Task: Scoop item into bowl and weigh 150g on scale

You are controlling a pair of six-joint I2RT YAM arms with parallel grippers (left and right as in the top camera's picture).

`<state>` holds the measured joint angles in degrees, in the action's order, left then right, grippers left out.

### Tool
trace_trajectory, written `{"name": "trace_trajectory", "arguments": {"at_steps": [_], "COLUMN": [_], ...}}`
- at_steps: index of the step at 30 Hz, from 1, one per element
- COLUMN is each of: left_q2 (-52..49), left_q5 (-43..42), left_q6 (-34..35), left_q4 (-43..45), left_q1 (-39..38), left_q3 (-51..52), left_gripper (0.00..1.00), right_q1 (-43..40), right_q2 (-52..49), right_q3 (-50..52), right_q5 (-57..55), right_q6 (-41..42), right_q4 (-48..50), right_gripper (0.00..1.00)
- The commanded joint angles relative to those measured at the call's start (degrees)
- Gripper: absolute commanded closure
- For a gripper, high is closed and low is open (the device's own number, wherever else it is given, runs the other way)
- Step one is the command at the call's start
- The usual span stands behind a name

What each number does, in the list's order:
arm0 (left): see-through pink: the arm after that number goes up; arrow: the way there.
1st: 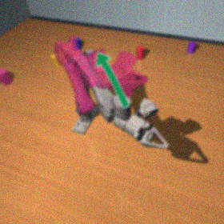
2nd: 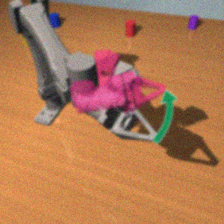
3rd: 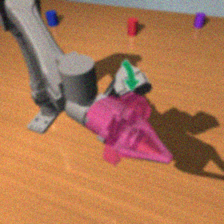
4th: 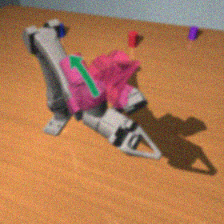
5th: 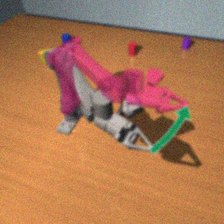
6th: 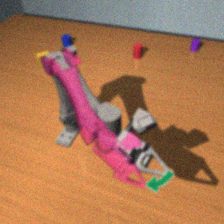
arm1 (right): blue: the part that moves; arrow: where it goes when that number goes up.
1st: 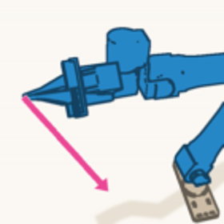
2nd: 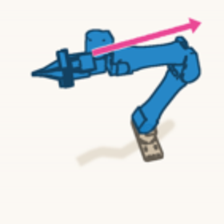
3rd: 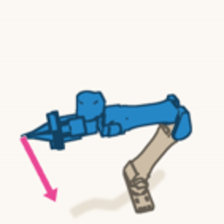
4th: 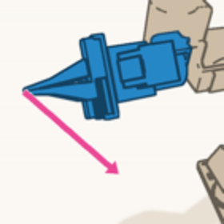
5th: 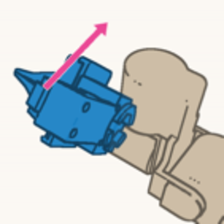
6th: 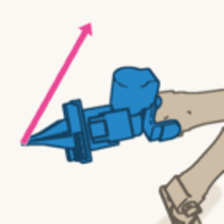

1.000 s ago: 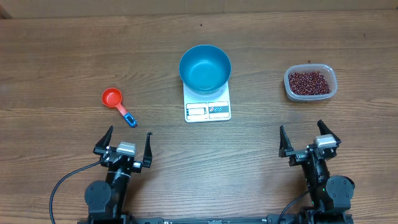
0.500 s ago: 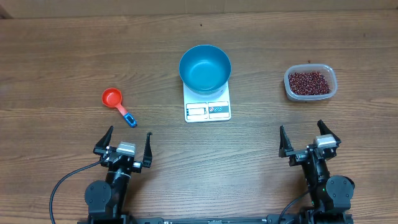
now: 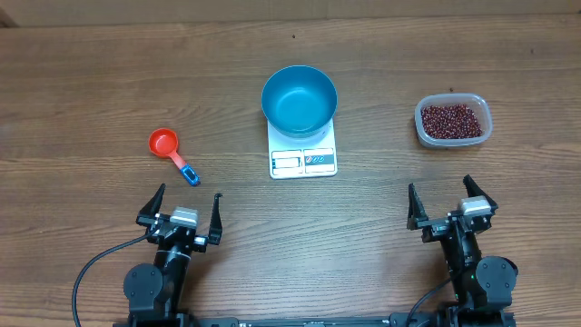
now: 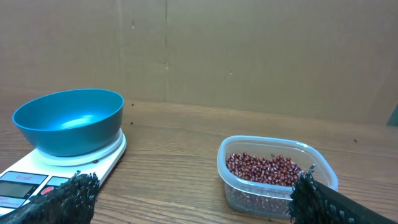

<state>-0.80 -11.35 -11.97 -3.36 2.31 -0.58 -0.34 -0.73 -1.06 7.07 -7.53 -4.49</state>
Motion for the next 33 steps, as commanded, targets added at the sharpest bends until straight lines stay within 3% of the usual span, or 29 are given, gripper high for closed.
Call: {"name": "trace_trajectory", "arguments": {"at_steps": [1, 13, 22, 29, 33], "left_q2": [0.55, 0.55, -0.55, -11.04, -22.40], "left_q5": [-0.50, -0.46, -3.98, -4.98, -5.92], "left_q6": [0.83, -1.64, 3.28, 3.45, 3.45], "left_q4": [0.11, 0.63, -0.02, -7.26, -12.20], "left_q1": [0.31, 0.31, 0.31, 0.31, 0.31], "left_q3": [0.31, 0.31, -2.51, -14.84, -26.27], "left_gripper": [0.01, 0.01, 0.00, 0.00, 0.00], "right_q1": [0.33, 0.33, 0.33, 0.33, 0.33], "right_q2": [0.57, 0.57, 0.57, 0.57, 0.57], "right_q3": [0.61, 0.61, 0.61, 0.61, 0.61], "right_q5": [-0.42, -0.42, -0.42, -0.42, -0.42], "right_q6": [-0.04, -0.04, -0.04, -0.04, -0.04], "right_q4": [0.28, 0.31, 0.28, 0.28, 0.31], "right_gripper": [0.00, 0.00, 0.00, 0.00, 0.00]}}
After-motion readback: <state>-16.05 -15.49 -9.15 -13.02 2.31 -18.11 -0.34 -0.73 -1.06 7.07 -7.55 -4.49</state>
